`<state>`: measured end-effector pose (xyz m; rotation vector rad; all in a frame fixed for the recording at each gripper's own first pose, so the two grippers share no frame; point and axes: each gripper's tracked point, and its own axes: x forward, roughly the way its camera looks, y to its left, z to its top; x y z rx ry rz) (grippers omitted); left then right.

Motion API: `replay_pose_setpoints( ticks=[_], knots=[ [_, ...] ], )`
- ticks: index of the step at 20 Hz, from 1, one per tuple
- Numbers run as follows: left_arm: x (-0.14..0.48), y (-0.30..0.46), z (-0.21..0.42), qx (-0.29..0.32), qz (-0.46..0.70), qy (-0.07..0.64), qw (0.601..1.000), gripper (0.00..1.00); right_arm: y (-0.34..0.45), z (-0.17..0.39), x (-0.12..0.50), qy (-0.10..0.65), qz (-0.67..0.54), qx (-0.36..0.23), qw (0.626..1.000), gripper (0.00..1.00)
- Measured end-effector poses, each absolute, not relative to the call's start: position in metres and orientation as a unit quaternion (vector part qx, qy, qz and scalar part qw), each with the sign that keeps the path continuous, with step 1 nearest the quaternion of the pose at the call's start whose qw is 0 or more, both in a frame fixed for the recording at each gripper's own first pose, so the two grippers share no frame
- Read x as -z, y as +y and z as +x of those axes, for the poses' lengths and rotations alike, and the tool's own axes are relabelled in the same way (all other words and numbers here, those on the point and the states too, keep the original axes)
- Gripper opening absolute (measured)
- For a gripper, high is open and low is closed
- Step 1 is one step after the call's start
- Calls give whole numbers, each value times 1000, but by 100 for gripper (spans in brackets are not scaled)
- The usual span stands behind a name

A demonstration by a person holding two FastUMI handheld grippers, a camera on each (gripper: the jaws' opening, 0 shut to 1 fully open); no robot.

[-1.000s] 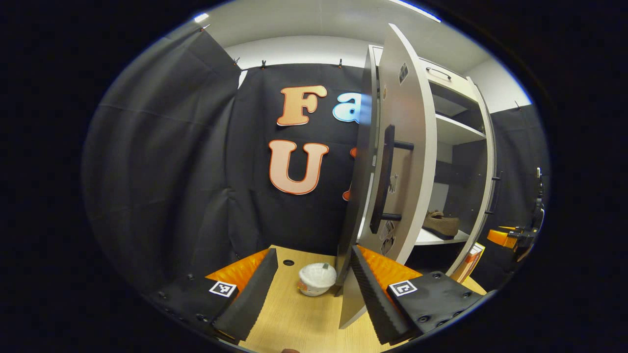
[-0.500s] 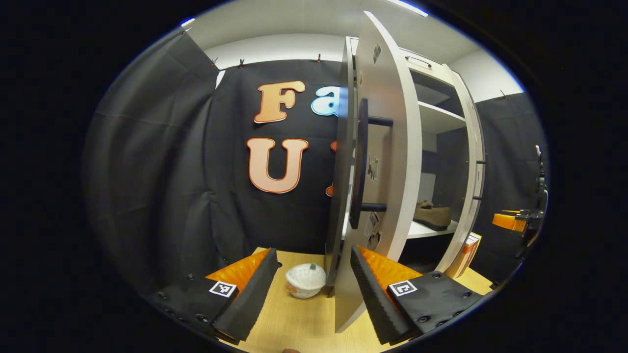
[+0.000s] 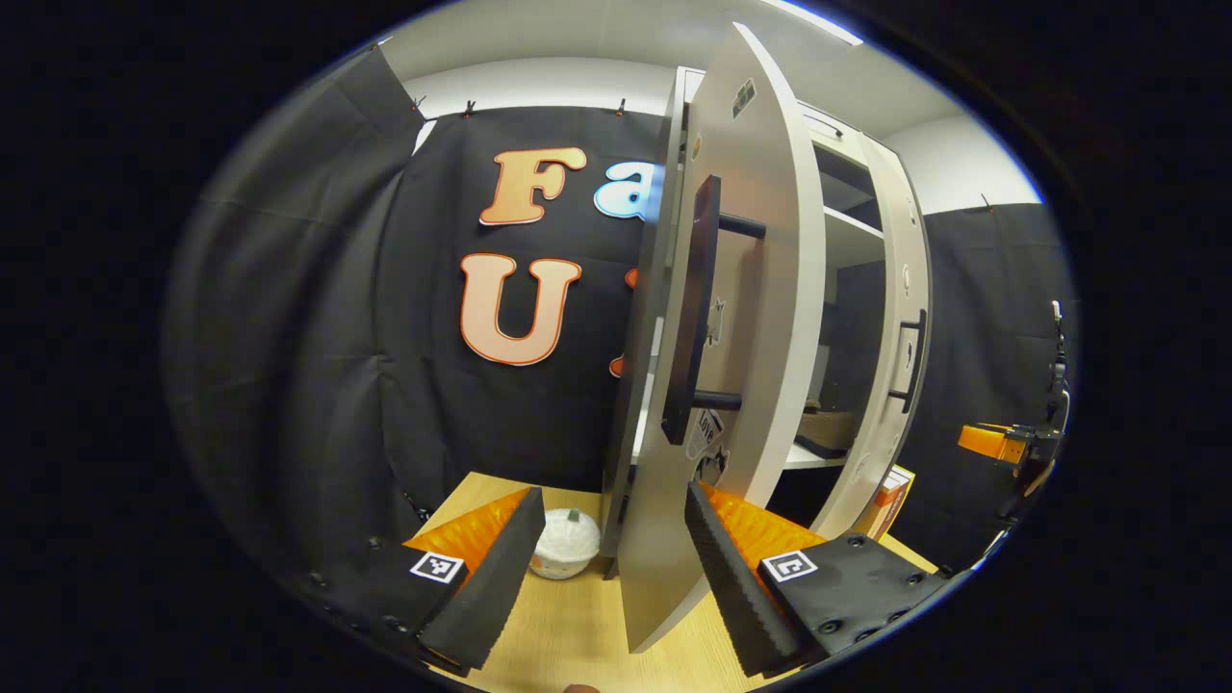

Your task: Grab one shoe with the right hand and put it into the shoe cabinet, grab the other shoe with the left hand and put it into the shoe cabinet; then close the right door with the right hand and the left door with the left hand.

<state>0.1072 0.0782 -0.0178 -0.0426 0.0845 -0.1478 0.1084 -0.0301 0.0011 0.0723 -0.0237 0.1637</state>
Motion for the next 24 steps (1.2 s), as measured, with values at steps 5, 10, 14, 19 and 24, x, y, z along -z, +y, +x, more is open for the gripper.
replay_pose_setpoints(
  ticks=[5, 10, 14, 19, 24],
  knots=[
    [20, 29, 112, 120, -13, 46, 992, 96, -40, 104, -4, -20, 30, -78, 996, 92],
    [26, -11, 128, 146, -15, 51, 988, 97, -53, 99, -5, -24, 30, -72, 997, 92],
    [29, -38, 139, 165, -16, 54, 985, 96, -66, 98, 0, -23, 34, -65, 997, 92],
    [36, -71, 166, 183, -13, 60, 981, 97, -89, 97, 7, -22, 39, -45, 998, 92],
    [50, -104, 200, 173, 28, 59, 983, 97, -104, 98, 13, -14, 43, -34, 998, 92]
  ],
)
